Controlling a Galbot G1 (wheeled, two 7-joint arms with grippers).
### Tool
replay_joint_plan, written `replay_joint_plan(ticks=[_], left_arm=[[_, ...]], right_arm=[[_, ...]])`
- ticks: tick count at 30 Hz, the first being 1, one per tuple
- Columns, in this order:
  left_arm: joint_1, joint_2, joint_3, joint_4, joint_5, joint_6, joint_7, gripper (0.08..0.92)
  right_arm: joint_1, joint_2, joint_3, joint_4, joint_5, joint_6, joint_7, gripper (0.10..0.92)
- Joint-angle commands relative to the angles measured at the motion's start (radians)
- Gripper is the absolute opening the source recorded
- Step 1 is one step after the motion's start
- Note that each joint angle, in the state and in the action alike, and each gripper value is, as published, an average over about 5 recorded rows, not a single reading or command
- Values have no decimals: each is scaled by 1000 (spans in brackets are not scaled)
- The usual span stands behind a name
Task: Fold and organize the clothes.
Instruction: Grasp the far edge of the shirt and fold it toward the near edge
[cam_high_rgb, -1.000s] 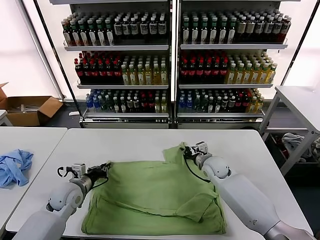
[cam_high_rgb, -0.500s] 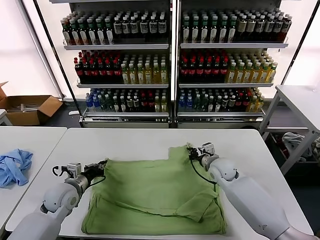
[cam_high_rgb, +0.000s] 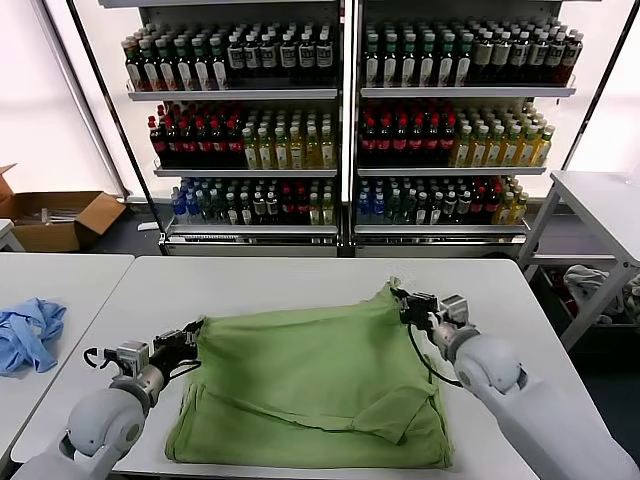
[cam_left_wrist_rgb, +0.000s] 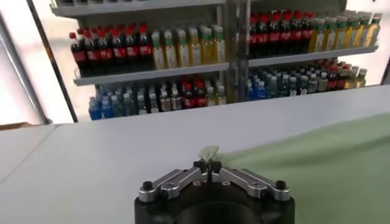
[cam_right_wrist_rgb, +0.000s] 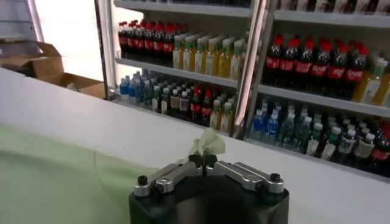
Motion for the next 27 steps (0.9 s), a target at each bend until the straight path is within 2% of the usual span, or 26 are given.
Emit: replay_joint_plan(ticks=[1, 9, 16, 27], left_arm=[[259, 14, -54, -214, 91, -32, -98, 81], [346, -9, -72, -295, 151, -38, -170, 81], [432, -10, -77, -358, 239, -44, -159, 81], [450, -16, -55, -321, 306, -43, -166, 81]], right_arm=[[-358, -106, 183, 309, -59, 67, 45, 109], [-574, -63, 251, 412, -187, 99, 77, 109], [-770, -85, 397, 460, -207, 143, 56, 109], [-908, -30, 409, 440, -277, 241, 90, 109]])
